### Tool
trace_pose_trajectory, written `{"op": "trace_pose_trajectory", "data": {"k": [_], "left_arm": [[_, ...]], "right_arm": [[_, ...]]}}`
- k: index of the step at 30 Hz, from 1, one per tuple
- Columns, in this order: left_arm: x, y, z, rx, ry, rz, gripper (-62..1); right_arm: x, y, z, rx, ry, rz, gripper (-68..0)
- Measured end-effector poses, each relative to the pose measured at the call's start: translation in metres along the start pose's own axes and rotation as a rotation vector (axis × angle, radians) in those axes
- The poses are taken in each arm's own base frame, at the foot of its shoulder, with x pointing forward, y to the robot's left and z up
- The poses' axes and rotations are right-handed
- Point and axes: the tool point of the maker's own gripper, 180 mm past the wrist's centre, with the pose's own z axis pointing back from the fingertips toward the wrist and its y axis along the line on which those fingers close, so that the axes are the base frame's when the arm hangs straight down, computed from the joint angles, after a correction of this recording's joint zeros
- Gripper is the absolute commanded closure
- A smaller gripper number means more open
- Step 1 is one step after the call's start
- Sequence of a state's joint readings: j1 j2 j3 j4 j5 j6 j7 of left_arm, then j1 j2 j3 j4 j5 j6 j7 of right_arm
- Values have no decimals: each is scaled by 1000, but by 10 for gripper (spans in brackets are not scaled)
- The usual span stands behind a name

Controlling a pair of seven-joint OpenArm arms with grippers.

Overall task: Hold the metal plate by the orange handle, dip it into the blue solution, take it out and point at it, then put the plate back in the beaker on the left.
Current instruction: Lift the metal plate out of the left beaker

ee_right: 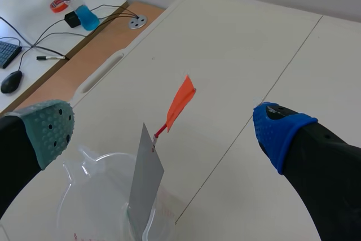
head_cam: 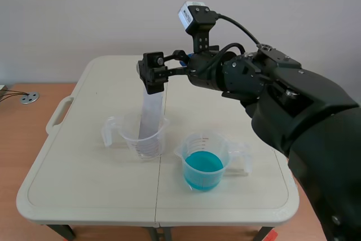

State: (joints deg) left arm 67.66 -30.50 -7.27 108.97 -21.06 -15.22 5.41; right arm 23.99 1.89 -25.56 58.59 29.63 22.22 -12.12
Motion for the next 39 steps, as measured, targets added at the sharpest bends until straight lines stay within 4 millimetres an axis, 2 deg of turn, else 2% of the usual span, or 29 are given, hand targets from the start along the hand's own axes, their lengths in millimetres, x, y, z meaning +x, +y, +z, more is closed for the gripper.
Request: {"op": "trace_pose_trajectory", "data": {"k": [10, 16, 21, 26, 39], "left_arm": [[0, 1, -1, 2, 5, -3, -15], [0, 1, -1, 2, 4, -3, -15], [0, 1, -1, 2, 4, -3, -15], [0, 1, -1, 2, 4, -3, -15], [0, 1, -1, 2, 5, -3, -15]], "right_arm": [[3, 2, -13, 9, 14, -10, -663], [-7, 6, -24, 17, 60, -43, -663], [-8, 8, -26, 24, 63, -46, -662], [-11, 14, -27, 38, 74, -33, -569], [-12, 17, -28, 45, 79, -27, -393]]}}
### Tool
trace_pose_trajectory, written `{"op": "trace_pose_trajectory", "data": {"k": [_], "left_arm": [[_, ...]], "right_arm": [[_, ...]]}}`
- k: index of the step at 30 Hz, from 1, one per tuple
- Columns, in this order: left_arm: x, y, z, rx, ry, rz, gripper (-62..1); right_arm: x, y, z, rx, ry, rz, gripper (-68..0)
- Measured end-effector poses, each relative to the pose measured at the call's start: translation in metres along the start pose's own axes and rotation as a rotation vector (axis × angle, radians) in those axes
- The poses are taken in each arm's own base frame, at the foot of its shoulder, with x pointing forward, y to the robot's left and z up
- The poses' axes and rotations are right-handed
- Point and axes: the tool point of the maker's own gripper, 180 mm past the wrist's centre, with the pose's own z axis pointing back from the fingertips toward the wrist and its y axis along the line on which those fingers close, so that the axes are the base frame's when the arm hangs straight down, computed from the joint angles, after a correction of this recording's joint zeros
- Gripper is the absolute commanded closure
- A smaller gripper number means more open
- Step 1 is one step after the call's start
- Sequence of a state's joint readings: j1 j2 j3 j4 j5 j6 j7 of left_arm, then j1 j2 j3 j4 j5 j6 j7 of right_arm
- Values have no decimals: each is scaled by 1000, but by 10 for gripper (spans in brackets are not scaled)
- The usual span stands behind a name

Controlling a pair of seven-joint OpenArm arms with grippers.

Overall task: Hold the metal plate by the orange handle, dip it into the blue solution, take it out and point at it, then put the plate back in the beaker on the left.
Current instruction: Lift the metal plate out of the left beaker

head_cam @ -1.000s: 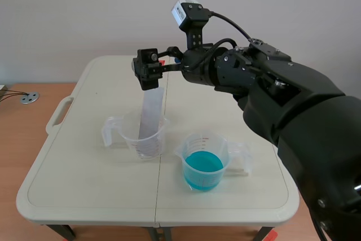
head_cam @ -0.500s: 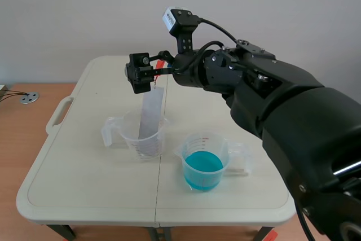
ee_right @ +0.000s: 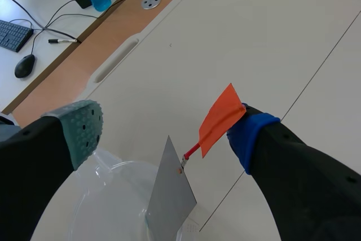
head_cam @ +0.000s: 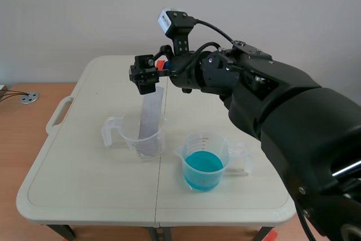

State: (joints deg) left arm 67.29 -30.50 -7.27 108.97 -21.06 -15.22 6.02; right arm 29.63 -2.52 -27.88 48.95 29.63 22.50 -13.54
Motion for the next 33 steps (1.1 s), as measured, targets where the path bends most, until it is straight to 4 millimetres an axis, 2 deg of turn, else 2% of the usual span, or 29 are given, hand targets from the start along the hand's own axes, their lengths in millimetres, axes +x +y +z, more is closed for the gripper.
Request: {"op": "trace_pose_trajectory", "data": {"k": [17, 26, 30, 33], "left_arm": [[0, 0, 0, 0, 0, 0, -15], [0, 0, 0, 0, 0, 0, -15], [0, 0, 0, 0, 1, 0, -15], [-1, 0, 0, -1, 4, 0, -15]], "right_arm": [[4, 0, 0, 0, -24, 0, -145], [5, 4, 0, 22, -30, 6, -114], [6, 6, 0, 33, -33, 8, -24], [6, 8, 0, 42, -33, 11, -13]]}}
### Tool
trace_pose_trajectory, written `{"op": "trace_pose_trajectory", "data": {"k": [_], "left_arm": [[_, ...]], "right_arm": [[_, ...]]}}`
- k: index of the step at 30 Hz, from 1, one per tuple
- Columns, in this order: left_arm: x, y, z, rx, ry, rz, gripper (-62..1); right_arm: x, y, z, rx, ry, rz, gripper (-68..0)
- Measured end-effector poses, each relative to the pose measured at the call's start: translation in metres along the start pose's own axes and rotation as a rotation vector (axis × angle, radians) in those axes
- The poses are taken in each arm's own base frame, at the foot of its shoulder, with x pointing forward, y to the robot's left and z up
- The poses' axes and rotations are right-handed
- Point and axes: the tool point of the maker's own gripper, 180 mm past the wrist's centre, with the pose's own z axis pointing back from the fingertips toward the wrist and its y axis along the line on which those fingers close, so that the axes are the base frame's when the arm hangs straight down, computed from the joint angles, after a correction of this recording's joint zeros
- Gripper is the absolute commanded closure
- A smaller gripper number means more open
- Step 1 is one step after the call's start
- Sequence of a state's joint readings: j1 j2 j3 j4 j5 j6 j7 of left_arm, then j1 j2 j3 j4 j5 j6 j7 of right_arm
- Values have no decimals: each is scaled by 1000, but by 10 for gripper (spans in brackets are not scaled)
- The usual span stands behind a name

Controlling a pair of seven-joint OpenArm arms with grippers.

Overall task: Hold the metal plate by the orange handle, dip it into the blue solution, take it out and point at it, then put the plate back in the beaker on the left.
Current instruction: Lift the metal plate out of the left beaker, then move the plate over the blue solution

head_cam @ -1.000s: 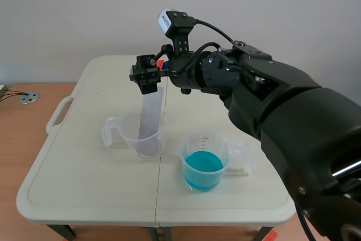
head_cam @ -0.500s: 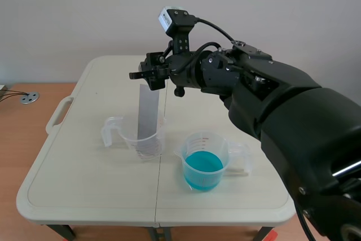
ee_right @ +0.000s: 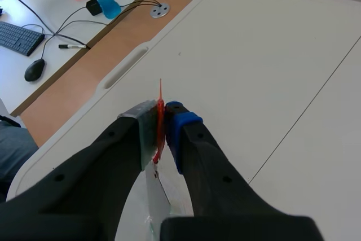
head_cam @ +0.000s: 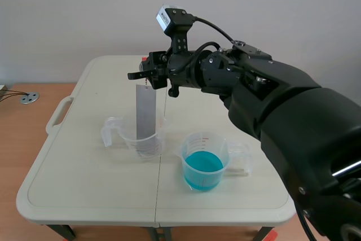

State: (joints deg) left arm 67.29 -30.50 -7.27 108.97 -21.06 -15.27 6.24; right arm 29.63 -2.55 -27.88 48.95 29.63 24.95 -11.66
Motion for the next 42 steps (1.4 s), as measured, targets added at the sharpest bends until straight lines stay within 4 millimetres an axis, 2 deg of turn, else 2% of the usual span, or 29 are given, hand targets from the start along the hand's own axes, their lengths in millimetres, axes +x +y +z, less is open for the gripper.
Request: {"op": "trace_pose_trajectory", "data": {"k": [5, 18, 32, 34, 37, 42], "left_arm": [[0, 0, 0, 0, 0, 0, -15], [0, 0, 0, 0, 0, 0, -15], [0, 0, 0, 0, 0, 0, -15], [0, 0, 0, 0, 0, 0, -15], [0, 0, 0, 0, 0, 0, -15], [0, 0, 0, 0, 0, 0, -15]], "right_arm": [[0, 4, 0, 22, -2, 6, -13], [11, 38, 5, 214, -68, 45, -13], [11, 38, 5, 208, -82, 62, -13], [11, 41, 7, 211, -100, 56, -13], [1, 47, 9, 213, -77, 95, -13], [1, 56, 14, 212, -97, 147, -13]]}}
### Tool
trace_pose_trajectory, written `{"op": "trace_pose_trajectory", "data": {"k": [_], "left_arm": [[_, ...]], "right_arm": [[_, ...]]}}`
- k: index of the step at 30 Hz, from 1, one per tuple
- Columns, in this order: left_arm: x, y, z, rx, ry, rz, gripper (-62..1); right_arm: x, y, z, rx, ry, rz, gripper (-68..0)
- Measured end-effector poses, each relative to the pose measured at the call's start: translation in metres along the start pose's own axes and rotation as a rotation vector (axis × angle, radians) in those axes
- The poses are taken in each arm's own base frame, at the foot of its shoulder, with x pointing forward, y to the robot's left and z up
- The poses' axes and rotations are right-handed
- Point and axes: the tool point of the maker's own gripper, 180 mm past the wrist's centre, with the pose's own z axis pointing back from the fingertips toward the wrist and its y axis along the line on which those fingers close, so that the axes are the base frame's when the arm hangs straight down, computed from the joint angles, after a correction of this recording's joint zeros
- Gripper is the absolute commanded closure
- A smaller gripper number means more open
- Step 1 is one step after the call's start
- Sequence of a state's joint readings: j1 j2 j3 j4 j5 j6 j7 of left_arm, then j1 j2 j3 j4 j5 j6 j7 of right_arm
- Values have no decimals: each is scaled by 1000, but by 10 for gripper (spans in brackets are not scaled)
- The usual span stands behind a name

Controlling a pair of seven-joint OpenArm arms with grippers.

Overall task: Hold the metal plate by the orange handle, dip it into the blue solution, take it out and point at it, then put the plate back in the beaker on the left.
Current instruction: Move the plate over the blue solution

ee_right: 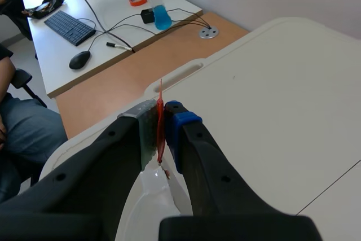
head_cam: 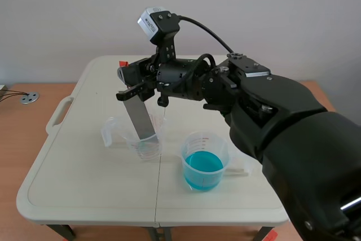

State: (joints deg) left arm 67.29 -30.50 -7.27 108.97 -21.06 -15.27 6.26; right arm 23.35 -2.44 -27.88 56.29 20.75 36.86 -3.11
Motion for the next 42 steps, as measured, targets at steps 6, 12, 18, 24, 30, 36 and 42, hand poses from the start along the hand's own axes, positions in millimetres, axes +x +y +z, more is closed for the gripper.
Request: {"op": "trace_pose_trajectory", "data": {"k": [6, 12, 18, 24, 30, 36, 42], "left_arm": [[-1, 0, 0, 0, 5, 0, -15], [-1, 0, 0, 0, 7, 0, -15], [-1, 0, 0, 0, 7, 0, -15], [-1, 0, 0, 0, 7, 0, -15], [-1, -1, 0, -3, 6, 0, -15], [-1, -1, 0, -6, 6, 0, -15], [-1, -1, 0, -7, 6, 0, -15]], "right_arm": [[13, 4, 7, -12, -13, 100, -13], [25, 6, 14, -58, -27, 197, -13], [36, 18, 19, -59, -44, 266, -13], [65, 25, 26, -90, -114, 325, -13], [89, 30, 34, -109, -170, 359, -13], [100, 36, 44, -118, -188, 391, -13], [109, 40, 58, -145, -213, 389, -13]]}}
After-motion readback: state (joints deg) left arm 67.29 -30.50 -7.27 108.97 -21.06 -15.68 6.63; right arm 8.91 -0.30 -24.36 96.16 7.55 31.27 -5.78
